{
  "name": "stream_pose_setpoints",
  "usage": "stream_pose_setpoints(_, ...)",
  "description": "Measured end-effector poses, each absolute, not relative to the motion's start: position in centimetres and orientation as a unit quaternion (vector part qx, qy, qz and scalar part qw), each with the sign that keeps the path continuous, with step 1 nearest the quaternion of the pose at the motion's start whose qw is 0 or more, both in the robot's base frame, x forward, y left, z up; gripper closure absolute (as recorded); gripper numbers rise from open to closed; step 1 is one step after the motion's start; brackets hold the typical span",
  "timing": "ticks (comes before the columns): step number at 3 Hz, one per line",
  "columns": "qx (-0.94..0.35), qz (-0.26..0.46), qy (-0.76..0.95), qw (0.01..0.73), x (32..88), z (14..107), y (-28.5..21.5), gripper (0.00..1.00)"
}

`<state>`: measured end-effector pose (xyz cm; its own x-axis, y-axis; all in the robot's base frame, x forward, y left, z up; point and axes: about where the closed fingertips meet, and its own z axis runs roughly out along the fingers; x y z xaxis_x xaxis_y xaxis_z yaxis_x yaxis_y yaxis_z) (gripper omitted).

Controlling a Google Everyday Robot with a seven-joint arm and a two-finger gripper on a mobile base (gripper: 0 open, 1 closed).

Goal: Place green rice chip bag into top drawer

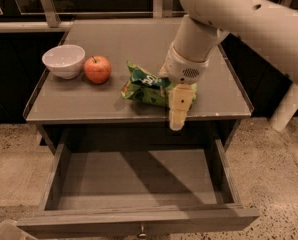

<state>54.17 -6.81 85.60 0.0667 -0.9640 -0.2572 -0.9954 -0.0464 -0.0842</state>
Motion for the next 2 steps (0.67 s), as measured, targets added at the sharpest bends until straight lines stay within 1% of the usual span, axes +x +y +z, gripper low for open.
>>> stream_pose_setpoints(1, -0.729, 0.112, 0.666, 0.116, 56.78, 81.34, -4.56, 0.0)
stream_pose_setpoints(2, -0.729, 0.114, 0.665, 0.115, 56.9, 81.41, -4.49, 0.0)
